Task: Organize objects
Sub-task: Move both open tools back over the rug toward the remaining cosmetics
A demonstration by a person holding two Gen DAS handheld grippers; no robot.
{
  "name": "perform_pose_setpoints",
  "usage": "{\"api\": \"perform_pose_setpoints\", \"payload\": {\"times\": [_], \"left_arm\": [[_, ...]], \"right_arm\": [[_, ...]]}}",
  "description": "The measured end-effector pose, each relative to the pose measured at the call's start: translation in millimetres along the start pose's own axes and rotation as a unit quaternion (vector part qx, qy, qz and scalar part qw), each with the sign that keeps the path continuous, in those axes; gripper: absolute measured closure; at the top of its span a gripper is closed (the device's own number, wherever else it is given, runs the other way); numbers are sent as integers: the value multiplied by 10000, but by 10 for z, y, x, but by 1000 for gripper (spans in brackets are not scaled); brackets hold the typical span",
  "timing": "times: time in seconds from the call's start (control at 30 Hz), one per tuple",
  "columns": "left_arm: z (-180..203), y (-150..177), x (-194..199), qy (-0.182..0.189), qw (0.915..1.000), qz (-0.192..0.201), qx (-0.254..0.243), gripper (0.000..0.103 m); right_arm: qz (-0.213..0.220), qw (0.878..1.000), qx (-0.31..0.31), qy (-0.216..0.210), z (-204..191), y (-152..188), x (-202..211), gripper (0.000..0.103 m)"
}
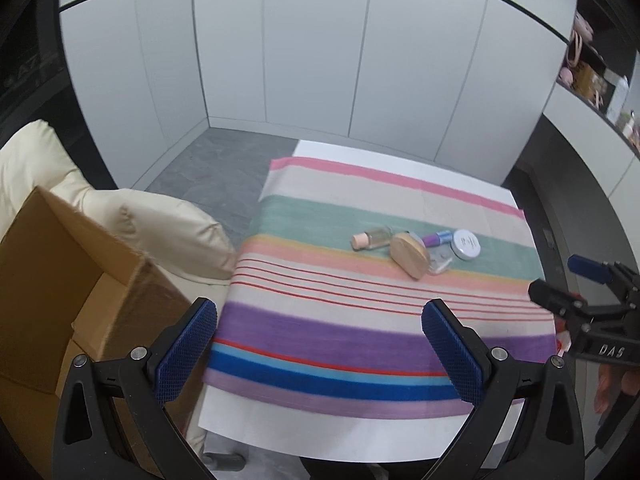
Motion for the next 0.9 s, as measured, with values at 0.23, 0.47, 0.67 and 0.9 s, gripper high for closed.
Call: {"api": "perform_pose_setpoints", "payload": {"times": [0.23,0.47,0.67,0.9], "left_arm": [[302,28,-117,62,9994,-167,-282,0],[590,109,-358,29,9984,-430,-362,0],[805,17,-766,142,9977,-638,-198,0],[899,-11,-1311,84,9963,-853,83,1]], "right_arm": [[-67,9996,-225,147,322,147,57,4],[-246,9983,-476,209,590,337,2,4],[-431,9970,-528,367,799,355,-220,4],[-603,9952,-671,389,969,286,-624,4]]}}
Point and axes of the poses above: each gripper's, at about its wrist camera, not at the fingertips, and x roughly against the way its jaws point, z to its right, y to its underside, the point moved 3 cm from there along -x, roughly the way its jaws point, and after that the axes turned 7 degrees about x, right-handed, at the moved point
